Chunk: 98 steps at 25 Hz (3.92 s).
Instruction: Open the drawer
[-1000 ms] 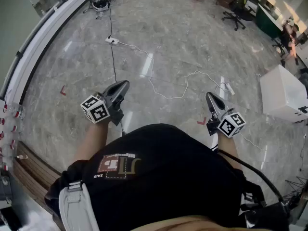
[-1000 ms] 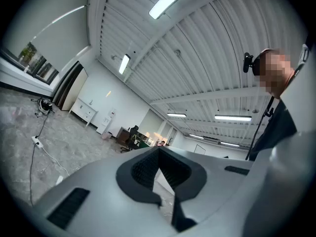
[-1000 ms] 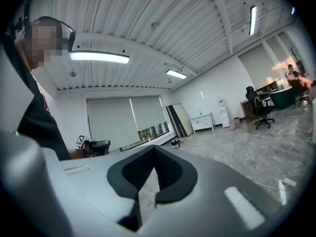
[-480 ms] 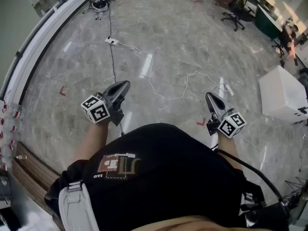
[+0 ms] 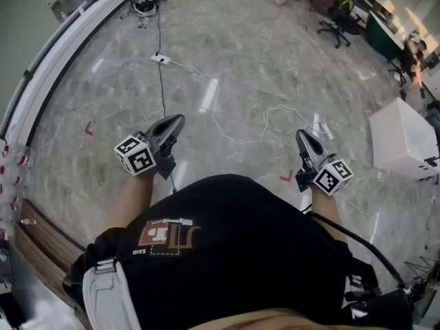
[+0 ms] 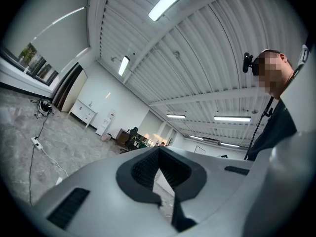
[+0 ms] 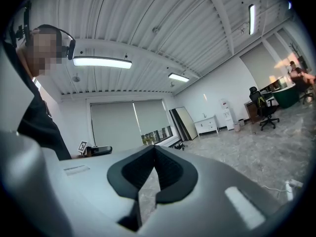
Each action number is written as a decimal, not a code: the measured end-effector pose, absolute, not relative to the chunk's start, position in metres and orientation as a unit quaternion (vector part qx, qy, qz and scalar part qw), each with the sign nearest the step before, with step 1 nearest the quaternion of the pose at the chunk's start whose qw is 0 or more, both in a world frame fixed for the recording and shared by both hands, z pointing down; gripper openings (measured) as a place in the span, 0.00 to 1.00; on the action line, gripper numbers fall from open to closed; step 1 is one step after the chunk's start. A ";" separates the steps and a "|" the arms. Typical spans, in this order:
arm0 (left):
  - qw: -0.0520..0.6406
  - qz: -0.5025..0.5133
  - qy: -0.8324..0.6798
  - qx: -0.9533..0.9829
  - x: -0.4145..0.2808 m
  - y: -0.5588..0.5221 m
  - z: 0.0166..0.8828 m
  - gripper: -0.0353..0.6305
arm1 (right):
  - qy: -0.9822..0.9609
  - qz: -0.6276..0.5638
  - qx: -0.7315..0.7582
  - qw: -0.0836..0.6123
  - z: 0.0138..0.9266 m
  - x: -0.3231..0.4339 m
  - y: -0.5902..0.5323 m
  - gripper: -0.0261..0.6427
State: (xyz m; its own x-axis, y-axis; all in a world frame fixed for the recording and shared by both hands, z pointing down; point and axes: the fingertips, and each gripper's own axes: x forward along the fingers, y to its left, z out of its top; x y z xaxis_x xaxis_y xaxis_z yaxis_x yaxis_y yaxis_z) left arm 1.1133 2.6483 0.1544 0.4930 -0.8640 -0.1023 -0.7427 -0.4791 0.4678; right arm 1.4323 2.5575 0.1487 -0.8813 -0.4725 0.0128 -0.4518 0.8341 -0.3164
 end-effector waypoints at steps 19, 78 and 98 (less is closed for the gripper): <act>0.193 -0.187 -0.492 0.828 0.979 2.680 0.167 0.05 | 0.962 -0.159 -0.223 0.018 0.146 1.293 2.566 0.04; 0.102 -0.093 -0.531 0.836 0.703 2.118 0.130 0.05 | 0.949 -0.113 -0.295 -0.019 0.118 0.996 1.976 0.04; 0.127 -0.100 -0.609 0.776 0.603 1.883 0.158 0.05 | 0.972 -0.126 -0.199 -0.008 0.141 0.881 1.693 0.04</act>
